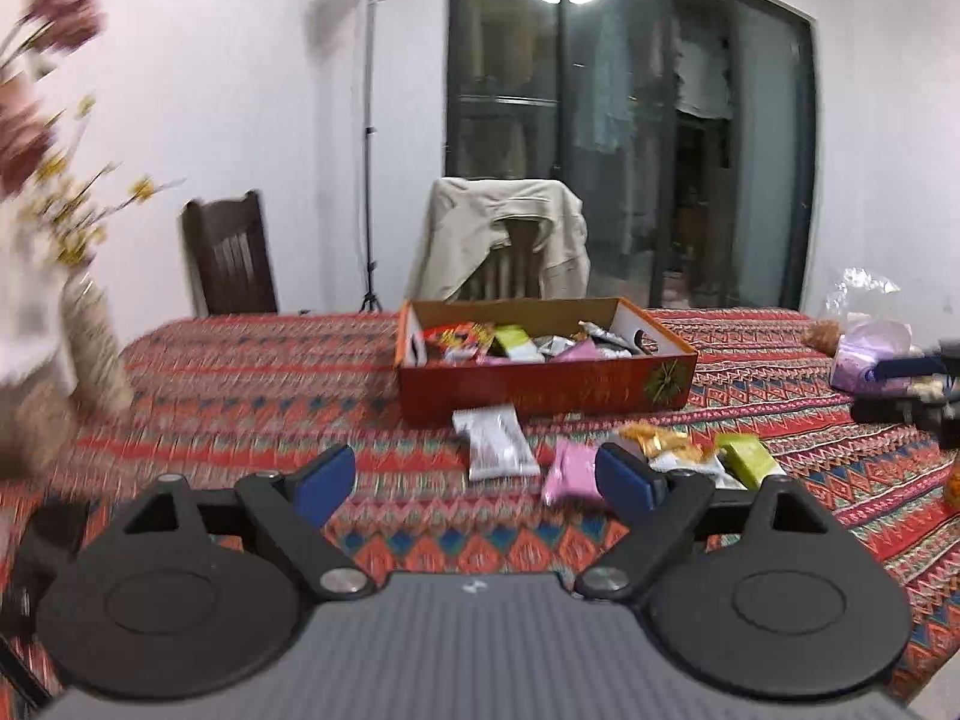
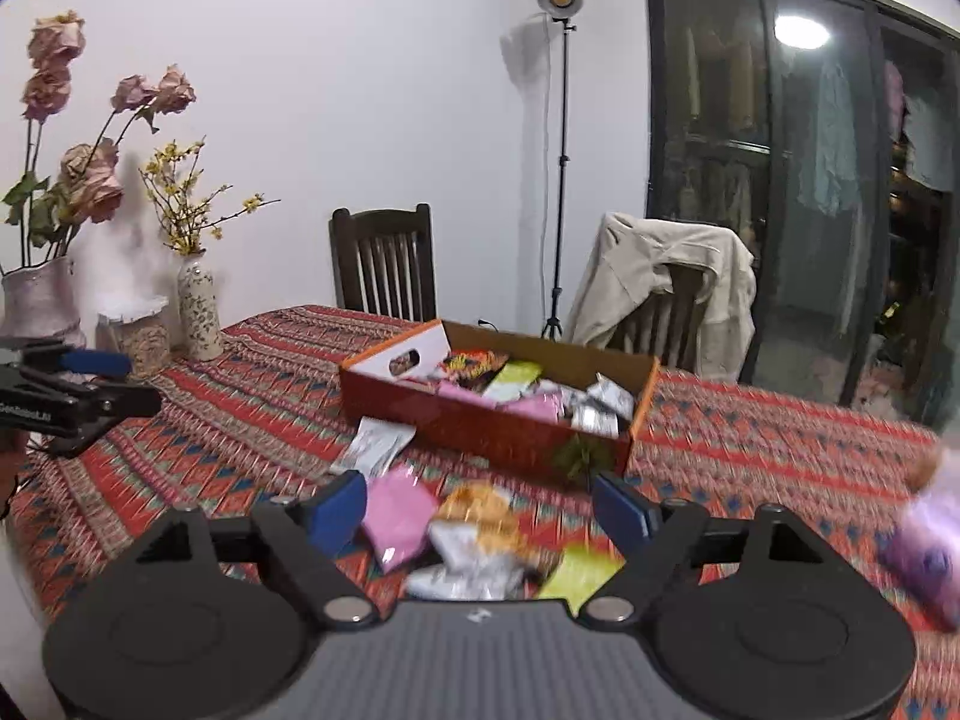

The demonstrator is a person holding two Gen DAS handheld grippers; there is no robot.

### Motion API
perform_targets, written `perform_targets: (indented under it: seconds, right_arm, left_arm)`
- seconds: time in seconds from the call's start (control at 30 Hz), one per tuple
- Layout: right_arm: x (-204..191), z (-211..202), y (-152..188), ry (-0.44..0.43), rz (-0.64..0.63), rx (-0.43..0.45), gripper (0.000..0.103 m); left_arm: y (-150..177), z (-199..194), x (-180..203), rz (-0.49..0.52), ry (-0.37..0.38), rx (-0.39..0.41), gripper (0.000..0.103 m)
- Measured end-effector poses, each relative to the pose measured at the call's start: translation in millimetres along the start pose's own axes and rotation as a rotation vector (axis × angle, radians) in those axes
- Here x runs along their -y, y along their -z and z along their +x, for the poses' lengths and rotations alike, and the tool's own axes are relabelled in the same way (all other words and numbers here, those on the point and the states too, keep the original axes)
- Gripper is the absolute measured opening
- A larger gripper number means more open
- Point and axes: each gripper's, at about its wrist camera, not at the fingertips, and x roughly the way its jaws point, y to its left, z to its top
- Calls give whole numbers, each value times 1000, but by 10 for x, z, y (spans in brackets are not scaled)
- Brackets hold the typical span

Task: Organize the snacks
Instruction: 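Move both tools back toward the remaining snack pile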

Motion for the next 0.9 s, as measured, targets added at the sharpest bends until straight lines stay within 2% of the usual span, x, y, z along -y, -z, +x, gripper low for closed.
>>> perform_targets:
  seconds: [0.17, 0.27, 0.43, 0.7, 0.9]
  right_arm:
    - [-182, -257, 497, 20, 75, -45, 88]
    - [-269, -271, 808, -1, 127, -96, 88]
    - [-480, -258, 1211, 0, 136, -183, 88]
    - [-672, -305, 1270, -7, 97, -185, 88]
    - [-648, -212, 1208, -19, 99, -190, 88]
  left_arm:
    - [346, -210, 45, -36, -2, -69, 93]
    - [569, -275, 67, -59, -2, -123, 93]
    - [866, -280, 91, -58, -24, -187, 93]
    - [983, -288, 41, -85, -30, -213, 93]
    - [964, -185, 14, -98, -23, -231, 93]
